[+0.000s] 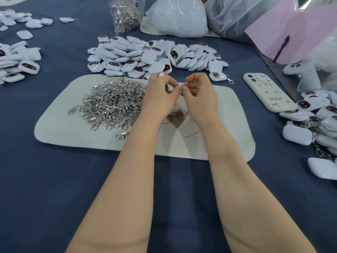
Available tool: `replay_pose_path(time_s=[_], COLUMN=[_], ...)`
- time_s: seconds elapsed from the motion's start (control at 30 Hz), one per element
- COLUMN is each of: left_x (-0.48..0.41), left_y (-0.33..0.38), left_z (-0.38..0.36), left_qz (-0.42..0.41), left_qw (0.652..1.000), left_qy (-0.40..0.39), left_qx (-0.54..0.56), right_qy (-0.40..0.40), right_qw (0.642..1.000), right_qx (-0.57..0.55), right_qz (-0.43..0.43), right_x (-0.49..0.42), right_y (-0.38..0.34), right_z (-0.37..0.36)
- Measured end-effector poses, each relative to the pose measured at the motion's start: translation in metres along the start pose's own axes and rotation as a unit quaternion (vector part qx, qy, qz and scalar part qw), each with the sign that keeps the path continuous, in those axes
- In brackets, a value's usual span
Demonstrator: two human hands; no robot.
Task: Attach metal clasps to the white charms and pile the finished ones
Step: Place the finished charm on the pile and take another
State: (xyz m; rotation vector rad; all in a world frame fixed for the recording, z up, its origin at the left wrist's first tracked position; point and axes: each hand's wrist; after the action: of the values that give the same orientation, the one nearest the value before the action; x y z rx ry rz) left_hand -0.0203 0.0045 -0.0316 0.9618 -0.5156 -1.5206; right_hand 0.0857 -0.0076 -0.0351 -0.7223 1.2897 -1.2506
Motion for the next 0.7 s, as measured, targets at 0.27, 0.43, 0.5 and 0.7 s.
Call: replay_pose_path(time_s=[0.27,0.43,0.5,0.7], left_x=[-0.0011,0.0002,0.0004,0.0016], left_y=[-0.0015,0.0010,0.0006,0.0010], left_z=[-0.0040,-0.0030,-0.0040,-0.0047], left_qz=[0.004,-0.016,-0.020,-0.047], left_qw=[1.000,0.999,0.998,0.996], left_qy=[0.028,0.021,0.016,0.026], left_qx=[-0.003,-0.041,-0.055,-0.078], right_qy=[0.039,0.024,0.027,0.033], right_qw=[0.997,0.992,0.991,0.991], right_qx=[0.064,0.112,0.119,0.109], right_qz=[0.011,0.054,0.060,0.063], right_x=[-0.0011,0.0014,0.0012,0.0008], right_y=[0.0006,0.0021,0.0031,0.0042], right_z=[0.0010,-0.0022,-0.0023,-0.0031])
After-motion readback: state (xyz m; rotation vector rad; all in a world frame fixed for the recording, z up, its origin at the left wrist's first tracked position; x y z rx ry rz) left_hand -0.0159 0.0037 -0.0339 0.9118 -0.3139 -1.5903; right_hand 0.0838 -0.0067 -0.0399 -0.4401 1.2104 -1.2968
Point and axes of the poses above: each hand's wrist, its own x-axis away from the middle knuckle, its own z-axis out of the back of the hand, y = z × x, and after that the axes turned 4 degrees about -x, right-handed
